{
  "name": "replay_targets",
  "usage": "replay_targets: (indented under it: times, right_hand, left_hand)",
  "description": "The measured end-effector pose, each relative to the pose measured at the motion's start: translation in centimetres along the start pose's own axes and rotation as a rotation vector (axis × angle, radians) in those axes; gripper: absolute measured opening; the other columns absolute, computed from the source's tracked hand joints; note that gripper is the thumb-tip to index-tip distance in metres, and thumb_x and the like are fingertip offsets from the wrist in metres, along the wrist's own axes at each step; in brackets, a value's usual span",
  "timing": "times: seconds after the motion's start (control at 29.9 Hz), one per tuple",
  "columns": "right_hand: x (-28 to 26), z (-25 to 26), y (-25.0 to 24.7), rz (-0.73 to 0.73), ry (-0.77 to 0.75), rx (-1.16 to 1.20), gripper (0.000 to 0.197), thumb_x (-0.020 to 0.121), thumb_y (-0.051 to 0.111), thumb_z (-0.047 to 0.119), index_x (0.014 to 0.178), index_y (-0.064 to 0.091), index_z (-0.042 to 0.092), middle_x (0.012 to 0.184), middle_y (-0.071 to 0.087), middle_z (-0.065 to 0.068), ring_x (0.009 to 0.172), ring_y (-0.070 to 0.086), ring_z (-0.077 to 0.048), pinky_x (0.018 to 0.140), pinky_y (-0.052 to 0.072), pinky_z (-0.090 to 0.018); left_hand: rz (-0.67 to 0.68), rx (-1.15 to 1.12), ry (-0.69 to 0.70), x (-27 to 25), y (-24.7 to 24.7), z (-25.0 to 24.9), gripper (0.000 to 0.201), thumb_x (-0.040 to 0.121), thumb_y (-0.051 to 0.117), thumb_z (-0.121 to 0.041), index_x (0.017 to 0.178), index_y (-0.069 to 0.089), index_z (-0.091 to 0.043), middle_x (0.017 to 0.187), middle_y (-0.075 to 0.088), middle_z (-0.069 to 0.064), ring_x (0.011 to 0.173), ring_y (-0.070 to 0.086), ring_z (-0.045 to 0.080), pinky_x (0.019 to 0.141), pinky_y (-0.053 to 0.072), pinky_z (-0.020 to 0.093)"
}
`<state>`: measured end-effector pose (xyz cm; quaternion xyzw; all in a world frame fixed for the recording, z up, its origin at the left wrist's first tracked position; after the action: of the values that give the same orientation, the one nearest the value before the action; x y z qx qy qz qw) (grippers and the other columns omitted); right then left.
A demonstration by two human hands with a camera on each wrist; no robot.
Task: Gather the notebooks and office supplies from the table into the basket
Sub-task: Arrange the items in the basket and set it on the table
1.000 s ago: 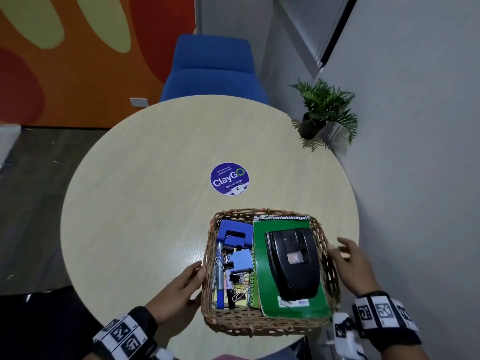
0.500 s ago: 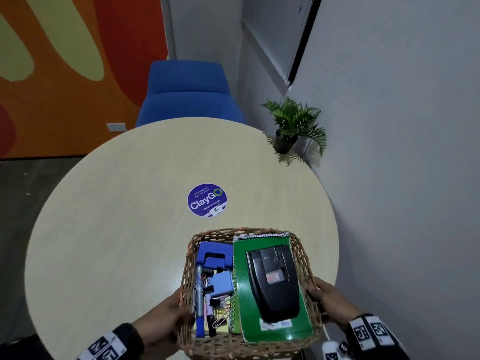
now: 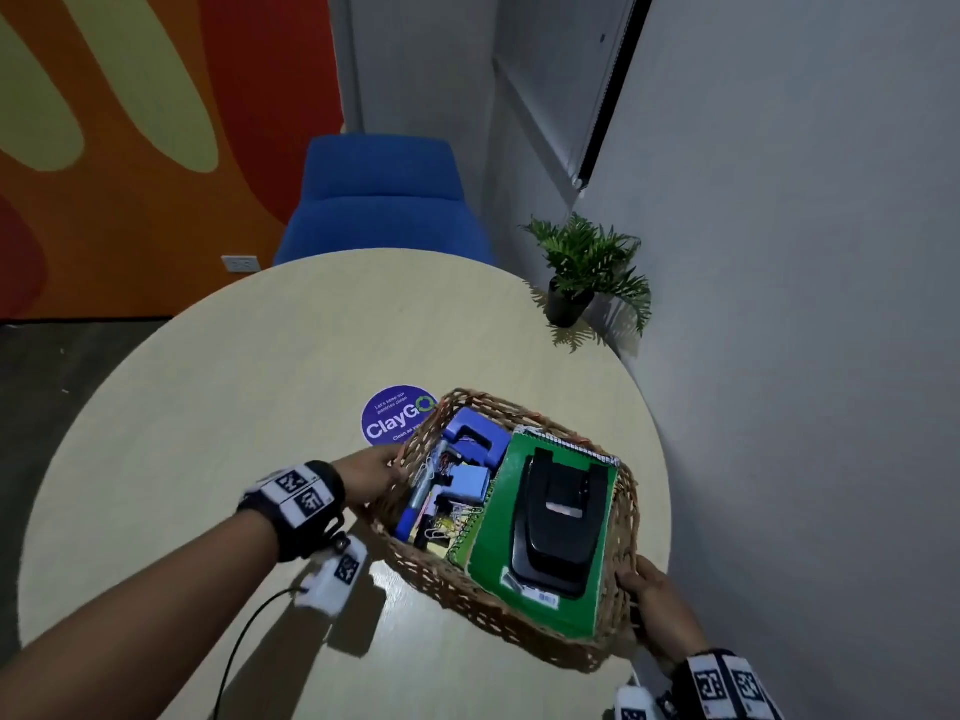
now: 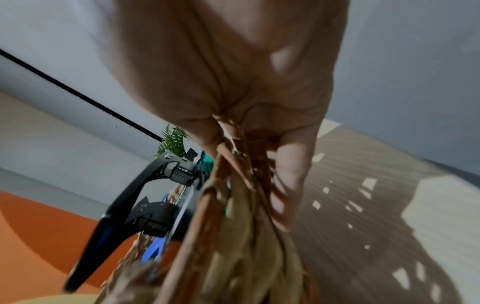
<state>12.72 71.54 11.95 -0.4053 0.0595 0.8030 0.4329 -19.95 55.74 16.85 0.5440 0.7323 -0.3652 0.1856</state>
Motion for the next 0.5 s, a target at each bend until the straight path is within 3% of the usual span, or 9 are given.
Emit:
replay_targets:
  times: [0.07, 0.1, 0.2, 0.3, 0.37, 0.43, 0.5]
  right_hand:
    - [0.6, 0.9, -0.5, -0.038, -0.023, 0.071, 0.024, 0.099, 0.039, 0.015, 0.118, 0.053, 0.011, 0.113, 0.065, -0.011, 0.102, 0.060, -0.029, 0.068, 0.050, -0.036]
    - [0.9, 1.4, -0.6, -0.054, -0.028, 0.119, 0.022, 0.100, 0.038, 0.014, 0.118, 0.051, 0.011, 0.110, 0.063, -0.008, 0.102, 0.057, -0.029, 0.066, 0.049, -0.035]
    - [2.8, 1.8, -0.6, -0.121, -0.038, 0.223, 0.037, 0.099, 0.041, 0.014, 0.136, 0.042, 0.010, 0.123, 0.058, -0.009, 0.095, 0.057, -0.028, 0.063, 0.049, -0.029]
    - [3.7, 3.4, -0.6, -0.146, -0.083, 0.340, 0.032, 0.097, 0.040, 0.007, 0.128, 0.048, 0.006, 0.083, 0.056, -0.007, 0.064, 0.049, -0.018, 0.046, 0.051, -0.024]
    - [3.6, 4.4, 0.0, -0.125, -0.077, 0.463, 0.031, 0.096, 0.035, -0.001, 0.121, 0.047, 0.014, 0.094, 0.060, -0.011, 0.072, 0.057, -0.026, 0.043, 0.053, -0.027]
    - [3.9, 5.1, 1.1, -0.142, -0.086, 0.587, 0.039, 0.094, 0.034, -0.007, 0.124, 0.045, 0.014, 0.119, 0.059, -0.019, 0.096, 0.061, -0.037, 0.061, 0.058, -0.040]
    - [5.2, 4.8, 2.2, -0.158, -0.056, 0.737, 0.049, 0.093, 0.034, -0.009, 0.133, 0.041, 0.020, 0.130, 0.054, -0.021, 0.113, 0.056, -0.043, 0.080, 0.050, -0.062]
  left_hand:
    - [-0.015, 0.107, 0.025, 2.6, -1.1, -2.5, 0.032, 0.098, 0.042, -0.016, 0.128, 0.051, -0.025, 0.118, 0.063, 0.013, 0.104, 0.064, 0.030, 0.086, 0.056, 0.040]
    - [-0.020, 0.148, 0.033, 3.8, -1.6, -3.9, 0.030, 0.097, 0.043, -0.018, 0.124, 0.053, -0.024, 0.117, 0.063, 0.013, 0.104, 0.063, 0.031, 0.091, 0.054, 0.046]
    - [-0.025, 0.188, 0.077, 6.9, -2.5, -8.2, 0.018, 0.098, 0.042, -0.018, 0.109, 0.056, -0.018, 0.104, 0.057, 0.012, 0.094, 0.058, 0.028, 0.089, 0.050, 0.045]
    - [-0.097, 0.291, 0.127, 9.9, -3.3, -13.2, 0.030, 0.099, 0.042, -0.021, 0.127, 0.051, -0.014, 0.115, 0.060, 0.014, 0.098, 0.057, 0.027, 0.081, 0.041, 0.030]
    - [-0.127, 0.379, 0.164, 12.1, -3.7, -16.0, 0.032, 0.099, 0.043, -0.023, 0.128, 0.051, -0.014, 0.123, 0.060, 0.015, 0.100, 0.056, 0.027, 0.083, 0.038, 0.029]
    - [-0.137, 0.476, 0.186, 14.7, -3.9, -18.0, 0.031, 0.099, 0.043, -0.023, 0.127, 0.052, -0.014, 0.126, 0.060, 0.014, 0.103, 0.055, 0.026, 0.088, 0.039, 0.031]
    - [-0.130, 0.545, 0.192, 17.2, -3.7, -19.8, 0.032, 0.099, 0.042, -0.023, 0.128, 0.052, -0.013, 0.128, 0.060, 0.014, 0.113, 0.055, 0.029, 0.095, 0.040, 0.034]
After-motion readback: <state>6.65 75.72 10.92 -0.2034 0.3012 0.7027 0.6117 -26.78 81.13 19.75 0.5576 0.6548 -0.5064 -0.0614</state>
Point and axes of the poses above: each hand's wrist, its own x-axis towards the middle knuckle, its own y-axis out of the palm, z = x × y, the point moved 4 cm from there along x, towards the middle knuckle
